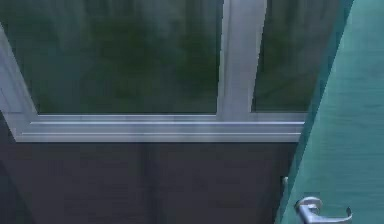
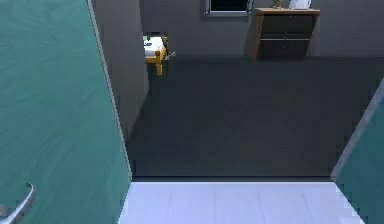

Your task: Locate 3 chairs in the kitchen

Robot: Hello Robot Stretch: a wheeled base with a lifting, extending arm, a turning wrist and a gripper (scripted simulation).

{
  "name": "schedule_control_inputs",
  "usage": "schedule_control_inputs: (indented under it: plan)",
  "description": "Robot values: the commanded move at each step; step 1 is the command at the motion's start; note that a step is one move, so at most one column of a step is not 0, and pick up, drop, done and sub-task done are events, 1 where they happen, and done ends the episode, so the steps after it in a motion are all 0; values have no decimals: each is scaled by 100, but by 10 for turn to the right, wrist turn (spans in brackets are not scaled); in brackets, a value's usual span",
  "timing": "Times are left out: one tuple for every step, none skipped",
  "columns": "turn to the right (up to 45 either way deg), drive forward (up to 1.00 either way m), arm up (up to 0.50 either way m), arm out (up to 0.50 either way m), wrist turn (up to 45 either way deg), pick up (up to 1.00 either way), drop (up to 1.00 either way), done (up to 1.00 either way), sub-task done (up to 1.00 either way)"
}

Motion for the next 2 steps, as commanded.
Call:
schedule_control_inputs:
  plan:
    - [450, 0, 0, 0, 0, 0, 0, 0, 0]
    - [450, 0, 0, 0, 0, 0, 0, 0, 0]
